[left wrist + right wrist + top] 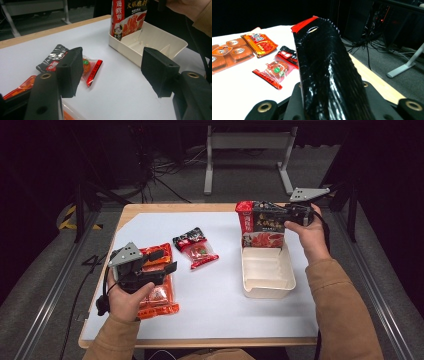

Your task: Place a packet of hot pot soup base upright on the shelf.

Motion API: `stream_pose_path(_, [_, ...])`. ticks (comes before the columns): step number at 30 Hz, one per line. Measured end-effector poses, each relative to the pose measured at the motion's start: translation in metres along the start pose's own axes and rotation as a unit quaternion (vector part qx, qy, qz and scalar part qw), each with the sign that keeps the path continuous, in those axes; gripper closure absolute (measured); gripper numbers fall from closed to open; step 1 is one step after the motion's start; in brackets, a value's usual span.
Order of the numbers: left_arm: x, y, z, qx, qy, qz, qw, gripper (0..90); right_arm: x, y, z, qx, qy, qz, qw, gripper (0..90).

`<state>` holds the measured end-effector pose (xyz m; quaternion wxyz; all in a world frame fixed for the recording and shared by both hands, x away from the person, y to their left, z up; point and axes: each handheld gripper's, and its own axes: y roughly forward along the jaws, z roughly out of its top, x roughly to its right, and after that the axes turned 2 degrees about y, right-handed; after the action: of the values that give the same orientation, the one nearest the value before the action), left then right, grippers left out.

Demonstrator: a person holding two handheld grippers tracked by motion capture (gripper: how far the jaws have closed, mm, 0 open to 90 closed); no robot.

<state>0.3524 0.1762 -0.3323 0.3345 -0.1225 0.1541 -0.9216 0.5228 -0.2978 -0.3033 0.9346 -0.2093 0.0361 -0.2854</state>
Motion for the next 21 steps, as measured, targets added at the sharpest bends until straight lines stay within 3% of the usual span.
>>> stream_pose_path(6, [-0.001, 0.001, -0.001, -0.002, -0.003, -0.001, 1.0, 35.8, 0.001, 0.003, -0.011, -0.007, 0.009, -0.001, 0.9999, 75.3])
stream_pose_path(14, [-0.002, 0.002, -0.002, -0.004, -0.006, -0.003, 1.0, 37.0, 0.002, -0.001, -0.022, 0.006, 0.04, -0.011, 0.9991, 74.7])
stream_pose_path(16, [-0.004, 0.002, -0.002, -0.007, -0.01, -0.014, 0.9998, 38.1, 0.002, -0.002, -0.024, 0.007, 0.047, -0.016, 0.9987, 74.7])
stream_pose_path(21, [-0.005, 0.002, -0.003, -0.006, -0.015, -0.011, 0.9998, 38.8, 0.002, -0.005, -0.032, 0.017, 0.053, -0.024, 0.9982, 75.4])
